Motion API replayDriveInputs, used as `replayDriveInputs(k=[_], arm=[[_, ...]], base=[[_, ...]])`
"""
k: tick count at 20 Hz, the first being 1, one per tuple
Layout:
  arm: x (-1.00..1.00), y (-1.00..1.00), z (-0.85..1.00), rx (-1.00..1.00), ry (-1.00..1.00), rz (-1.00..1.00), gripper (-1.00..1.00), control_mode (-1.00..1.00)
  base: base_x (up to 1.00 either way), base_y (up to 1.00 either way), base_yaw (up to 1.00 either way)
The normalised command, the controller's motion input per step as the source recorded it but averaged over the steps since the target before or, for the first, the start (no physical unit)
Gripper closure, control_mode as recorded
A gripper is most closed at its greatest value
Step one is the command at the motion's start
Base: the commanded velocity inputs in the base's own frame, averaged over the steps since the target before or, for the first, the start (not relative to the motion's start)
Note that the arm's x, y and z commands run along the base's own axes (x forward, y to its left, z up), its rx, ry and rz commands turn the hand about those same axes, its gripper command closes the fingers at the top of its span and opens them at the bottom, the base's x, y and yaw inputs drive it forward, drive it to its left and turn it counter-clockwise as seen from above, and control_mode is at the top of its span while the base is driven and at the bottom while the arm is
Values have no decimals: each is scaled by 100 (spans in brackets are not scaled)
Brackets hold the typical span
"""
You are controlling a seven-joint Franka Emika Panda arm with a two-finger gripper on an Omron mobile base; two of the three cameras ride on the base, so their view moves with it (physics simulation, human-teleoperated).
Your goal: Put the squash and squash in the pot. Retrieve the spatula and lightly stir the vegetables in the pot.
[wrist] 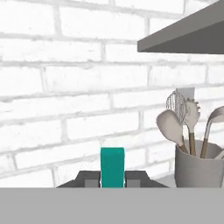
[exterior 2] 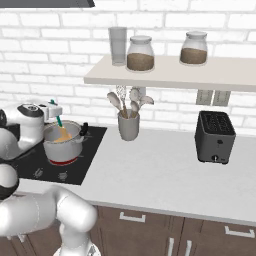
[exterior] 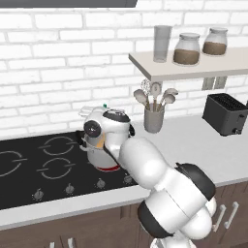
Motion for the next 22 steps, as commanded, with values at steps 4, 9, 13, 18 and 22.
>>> replayDriveInputs(k=[4,9,13,18,22], arm=[[39,25,-31,-17,14,5,100,-100],[48,22,-40,-11,16,9,100,-100],[50,17,-46,0,19,18,100,-100],[4,21,-16,0,8,24,100,-100],[-2,10,25,5,-5,23,100,-100]], base=[[0,0,0],[0,0,0],[0,0,0],[0,0,0],[0,0,0]])
